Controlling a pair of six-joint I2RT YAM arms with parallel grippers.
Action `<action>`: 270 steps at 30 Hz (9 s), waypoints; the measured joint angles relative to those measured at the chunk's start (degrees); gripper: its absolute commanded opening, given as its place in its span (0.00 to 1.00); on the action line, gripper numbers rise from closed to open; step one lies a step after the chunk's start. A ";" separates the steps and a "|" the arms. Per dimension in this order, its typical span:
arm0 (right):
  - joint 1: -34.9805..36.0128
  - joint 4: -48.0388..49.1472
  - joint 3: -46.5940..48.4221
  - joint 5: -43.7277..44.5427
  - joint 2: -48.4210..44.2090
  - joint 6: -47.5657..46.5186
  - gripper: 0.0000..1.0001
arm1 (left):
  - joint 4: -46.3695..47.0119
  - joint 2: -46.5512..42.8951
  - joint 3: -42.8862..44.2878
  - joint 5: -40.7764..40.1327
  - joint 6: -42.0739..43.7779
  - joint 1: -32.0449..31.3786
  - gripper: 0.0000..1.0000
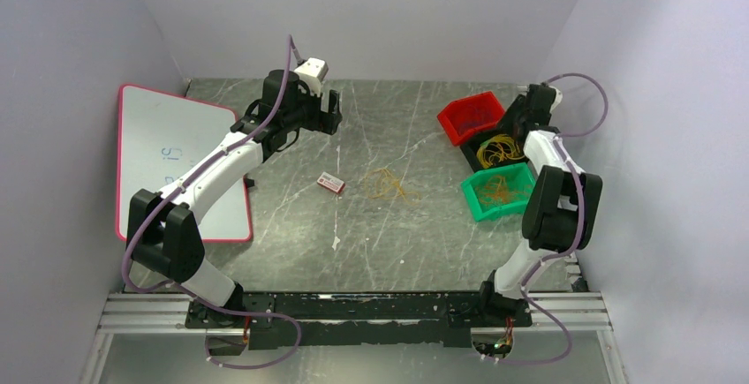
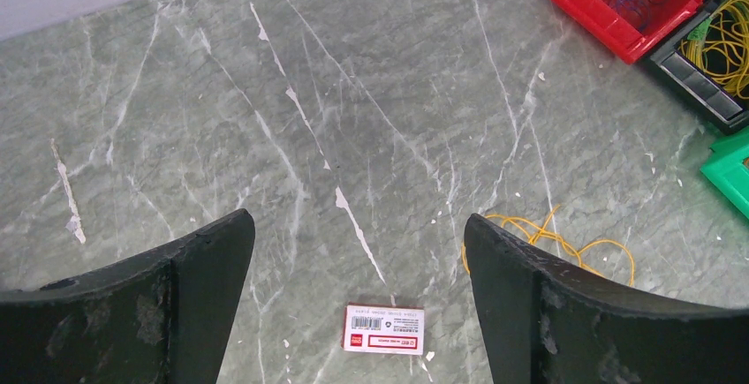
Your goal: Untangle the cables
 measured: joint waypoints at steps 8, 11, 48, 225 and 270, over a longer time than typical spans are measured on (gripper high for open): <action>0.00 -0.39 0.09 6.88 -6.75 -1.33 0.58 | 0.00 0.00 0.00 0.02 -0.02 0.00 0.93; 0.22 -2.16 0.83 5.35 -7.82 -2.23 0.58 | -0.02 0.00 0.00 0.26 -0.04 0.00 0.92; 42.40 -16.90 -9.53 -5.70 -4.17 -13.97 0.31 | -1.31 -5.14 -9.79 4.46 -8.92 0.20 0.99; 48.83 49.86 -22.38 -32.61 -9.49 7.72 0.66 | -3.63 -17.25 12.35 20.98 6.01 0.31 0.07; 48.85 57.31 -31.54 -25.00 -15.50 6.95 0.74 | -3.61 -17.25 12.35 21.00 5.92 0.31 0.07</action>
